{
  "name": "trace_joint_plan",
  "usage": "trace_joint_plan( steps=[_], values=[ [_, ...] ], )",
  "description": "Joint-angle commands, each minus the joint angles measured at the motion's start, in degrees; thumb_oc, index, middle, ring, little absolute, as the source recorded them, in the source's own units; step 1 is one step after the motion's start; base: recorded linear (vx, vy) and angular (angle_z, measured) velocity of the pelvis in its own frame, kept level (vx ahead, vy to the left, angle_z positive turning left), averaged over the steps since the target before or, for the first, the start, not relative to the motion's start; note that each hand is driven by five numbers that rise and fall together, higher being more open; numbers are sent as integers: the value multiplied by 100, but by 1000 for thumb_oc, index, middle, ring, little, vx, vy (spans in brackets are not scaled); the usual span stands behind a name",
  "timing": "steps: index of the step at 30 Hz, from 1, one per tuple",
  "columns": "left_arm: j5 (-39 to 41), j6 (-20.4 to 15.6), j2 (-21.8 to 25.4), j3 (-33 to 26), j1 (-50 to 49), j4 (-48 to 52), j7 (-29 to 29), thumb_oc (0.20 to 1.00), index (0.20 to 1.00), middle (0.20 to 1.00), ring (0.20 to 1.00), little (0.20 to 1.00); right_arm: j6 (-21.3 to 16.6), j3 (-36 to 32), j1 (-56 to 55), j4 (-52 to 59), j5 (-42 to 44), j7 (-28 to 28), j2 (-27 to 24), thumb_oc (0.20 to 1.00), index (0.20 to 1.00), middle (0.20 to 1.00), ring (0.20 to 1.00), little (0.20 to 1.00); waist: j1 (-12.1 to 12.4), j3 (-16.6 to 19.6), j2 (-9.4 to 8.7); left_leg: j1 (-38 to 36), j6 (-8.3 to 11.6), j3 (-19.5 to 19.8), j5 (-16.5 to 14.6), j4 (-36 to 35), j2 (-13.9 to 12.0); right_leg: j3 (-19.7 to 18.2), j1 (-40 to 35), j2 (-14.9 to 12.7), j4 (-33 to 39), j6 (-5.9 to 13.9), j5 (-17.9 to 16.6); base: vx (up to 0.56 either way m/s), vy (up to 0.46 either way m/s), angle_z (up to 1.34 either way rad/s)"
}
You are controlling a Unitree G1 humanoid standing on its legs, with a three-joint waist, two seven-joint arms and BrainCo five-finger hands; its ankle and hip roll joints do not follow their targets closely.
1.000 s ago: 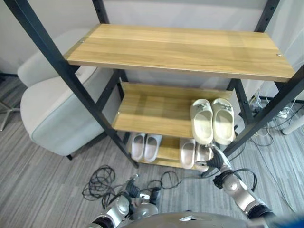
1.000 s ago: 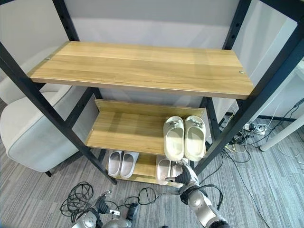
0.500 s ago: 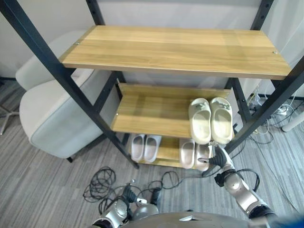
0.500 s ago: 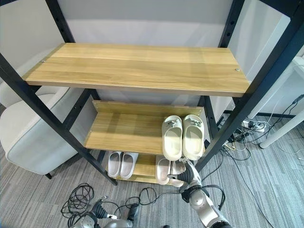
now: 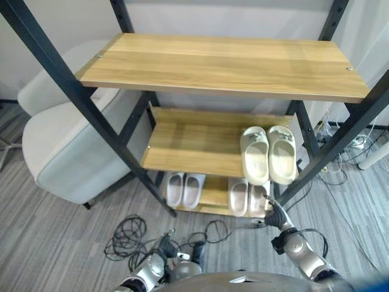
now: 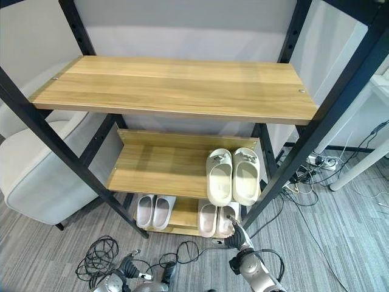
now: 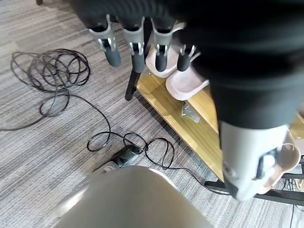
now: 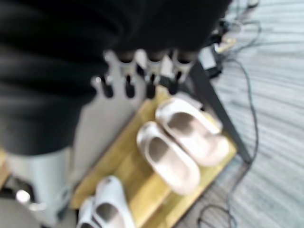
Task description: Arrange the slippers neatly on the shoe rack.
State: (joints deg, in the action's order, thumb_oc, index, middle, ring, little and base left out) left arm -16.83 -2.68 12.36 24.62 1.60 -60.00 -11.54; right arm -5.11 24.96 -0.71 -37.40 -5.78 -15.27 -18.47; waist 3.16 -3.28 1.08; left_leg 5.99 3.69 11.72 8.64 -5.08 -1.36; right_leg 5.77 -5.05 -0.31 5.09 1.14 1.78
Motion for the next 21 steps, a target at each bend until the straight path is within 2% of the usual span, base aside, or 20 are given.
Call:
trace_joint_plan(
  steps=[1,7,10,12,15,16,17,19,21],
  values=[
    [190,-52,-219,263,330,-522,-27,1000,1000,1000,1000,1000,-128,-326,-186,229,111,-207,-93,1000,1000,1000,1000,1000,89,118,-10,80,-121,-17,-713,508,122,38,536,-223,-968,310,599,0,0,0],
    [321,-48,-176,80,339,-524,-140,1000,1000,1000,1000,1000,-13,-570,-372,-340,-48,-374,-83,1000,1000,1000,1000,1000,59,160,-40,42,-117,-52,-729,515,107,12,503,-223,-976,315,589,-3,-1,-1],
    [540,-29,-154,-70,424,-565,-248,1000,1000,1000,1000,1000,28,-727,-367,-1108,138,-417,54,1000,1000,1000,1000,1000,69,205,-70,8,-109,-66,-730,508,102,6,468,-227,-952,321,567,-6,-4,-3],
    [680,-36,-142,-152,508,-619,-297,1000,1000,1000,1000,1000,59,-885,-332,-1890,395,-384,193,1000,1000,1000,1000,1000,80,260,-98,-26,-106,-81,-730,502,110,1,435,-233,-901,328,527,0,0,0],
    [905,-32,-74,-379,604,-670,-426,1000,1000,1000,1000,1000,56,-1078,-328,-2502,747,-294,354,1000,1000,1000,1000,1000,83,332,-110,-36,-107,-107,-722,486,121,-3,420,-242,-822,339,464,-9,3,-1],
    [1143,-35,-65,-575,626,-770,-441,1000,1000,1000,1000,1000,54,-1272,-287,-2947,1112,-192,466,1000,1000,1000,1000,1000,95,371,-107,-49,-111,-138,-711,476,120,-19,406,-247,-766,348,412,-33,13,-3],
    [1248,-176,-30,-712,410,-805,-130,1000,1000,1000,1000,1000,81,-1566,-272,-3166,1443,-126,497,1000,1000,1000,1000,1000,134,371,-107,-49,-108,-125,-703,475,131,-8,403,-254,-749,348,390,-39,16,-3],
    [1503,-119,81,-1010,218,-999,-27,1000,1000,1000,1000,1000,52,-1784,-258,-3602,1883,80,479,1000,1000,1000,1000,1000,173,371,-103,-87,-101,-171,-699,479,134,-70,372,-255,-687,353,338,-39,22,-5],
    [1645,-167,147,-1119,120,-955,35,1000,1000,1000,1000,1000,64,-1851,-290,-3692,1926,128,429,1000,1000,1000,1000,1000,177,365,-94,-100,-103,-191,-704,486,137,-90,359,-259,-676,352,324,-12,9,-2]
  ],
)
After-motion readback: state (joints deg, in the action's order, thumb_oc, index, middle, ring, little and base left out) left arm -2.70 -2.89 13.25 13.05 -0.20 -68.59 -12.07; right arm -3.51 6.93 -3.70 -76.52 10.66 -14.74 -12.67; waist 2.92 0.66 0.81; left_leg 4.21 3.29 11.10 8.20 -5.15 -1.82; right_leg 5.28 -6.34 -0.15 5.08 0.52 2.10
